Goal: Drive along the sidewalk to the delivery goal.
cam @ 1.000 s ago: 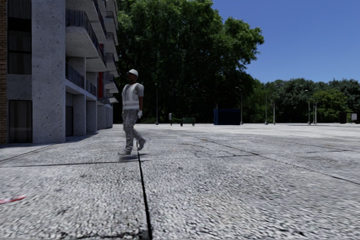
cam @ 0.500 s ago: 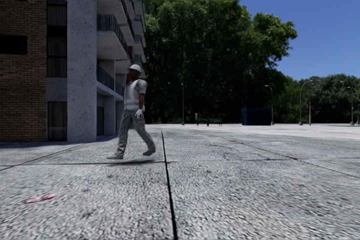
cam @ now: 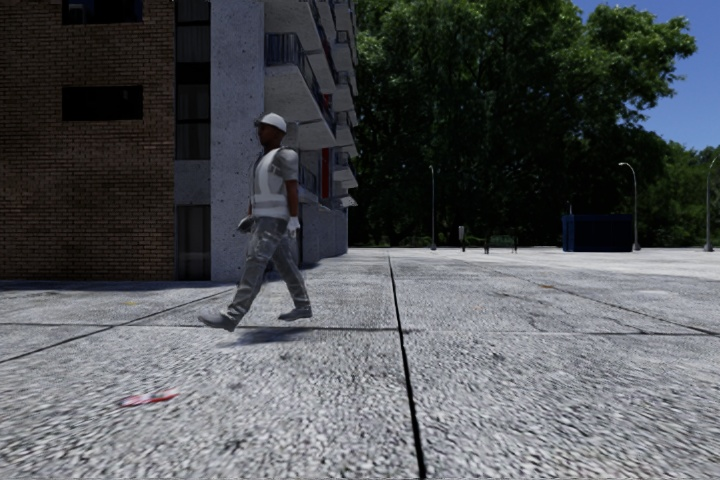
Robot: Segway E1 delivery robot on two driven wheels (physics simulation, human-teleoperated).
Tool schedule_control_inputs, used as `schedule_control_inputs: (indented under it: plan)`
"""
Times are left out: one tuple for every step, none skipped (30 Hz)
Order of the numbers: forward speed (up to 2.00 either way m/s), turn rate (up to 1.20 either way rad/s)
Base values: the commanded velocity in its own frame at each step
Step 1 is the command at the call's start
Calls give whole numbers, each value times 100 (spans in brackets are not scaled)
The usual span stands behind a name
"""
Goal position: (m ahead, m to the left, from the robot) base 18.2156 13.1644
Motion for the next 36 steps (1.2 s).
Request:
schedule_control_inputs:
  plan:
    - [46, 51]
    - [46, 51]
    - [46, 51]
    - [46, 51]
    - [46, 51]
    - [46, 51]
    - [46, 51]
    - [46, 51]
    - [46, 51]
    - [46, 51]
    - [46, 51]
    - [46, 51]
    - [46, 51]
    - [46, 51]
    - [46, 51]
    - [46, 51]
    - [46, 51]
    - [46, 51]
    - [47, 51]
    - [47, 51]
    - [47, 51]
    - [47, 51]
    - [47, 51]
    - [47, 51]
    - [47, 51]
    - [47, 51]
    - [47, 51]
    - [47, 51]
    - [47, 51]
    - [47, 51]
    - [47, 51]
    - [47, 51]
    - [47, 51]
    - [47, 51]
    - [48, 51]
    - [49, 51]
